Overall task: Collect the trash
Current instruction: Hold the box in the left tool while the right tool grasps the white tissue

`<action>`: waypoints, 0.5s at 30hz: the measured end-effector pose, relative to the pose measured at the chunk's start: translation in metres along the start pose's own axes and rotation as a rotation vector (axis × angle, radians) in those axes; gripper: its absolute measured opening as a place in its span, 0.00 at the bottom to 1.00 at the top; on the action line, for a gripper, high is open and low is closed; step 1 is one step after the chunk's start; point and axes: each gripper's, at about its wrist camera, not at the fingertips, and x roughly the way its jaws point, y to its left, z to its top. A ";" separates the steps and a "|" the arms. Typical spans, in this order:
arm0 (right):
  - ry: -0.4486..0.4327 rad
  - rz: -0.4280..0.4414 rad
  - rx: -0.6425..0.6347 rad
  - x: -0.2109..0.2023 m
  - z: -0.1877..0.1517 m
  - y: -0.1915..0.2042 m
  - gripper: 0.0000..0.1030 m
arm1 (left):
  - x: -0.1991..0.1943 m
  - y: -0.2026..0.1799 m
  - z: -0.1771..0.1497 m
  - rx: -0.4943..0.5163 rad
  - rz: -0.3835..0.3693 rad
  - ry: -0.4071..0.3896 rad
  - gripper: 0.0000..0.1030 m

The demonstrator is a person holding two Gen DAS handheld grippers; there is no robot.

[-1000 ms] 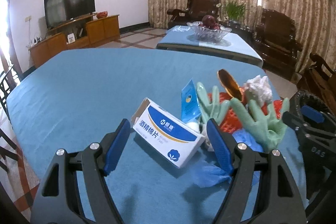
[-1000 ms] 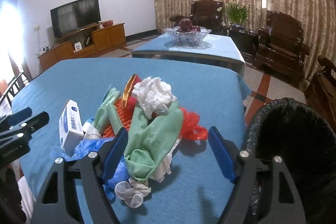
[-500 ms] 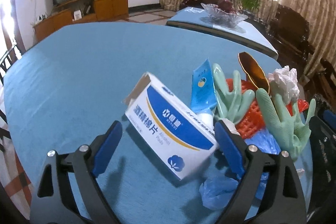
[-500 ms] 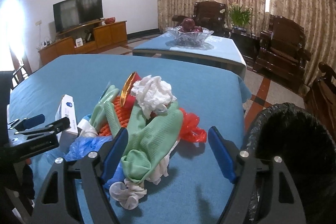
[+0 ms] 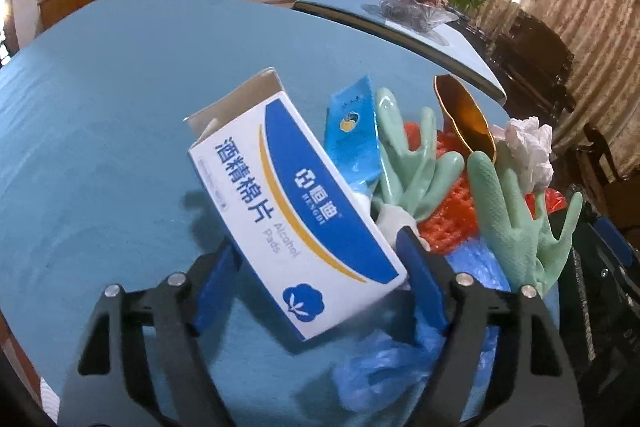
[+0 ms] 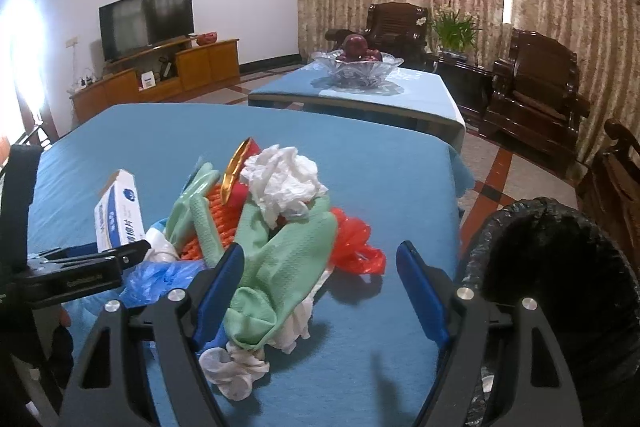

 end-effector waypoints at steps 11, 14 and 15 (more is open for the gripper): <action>0.000 0.022 0.017 0.006 0.002 0.001 0.75 | -0.042 0.000 0.011 0.028 0.022 -0.092 0.64; 0.015 0.020 0.018 0.012 0.000 0.003 0.75 | -0.050 -0.003 0.012 0.051 0.024 -0.108 0.63; 0.020 0.021 0.019 0.014 -0.001 0.004 0.75 | -0.052 -0.005 0.012 0.059 0.025 -0.111 0.63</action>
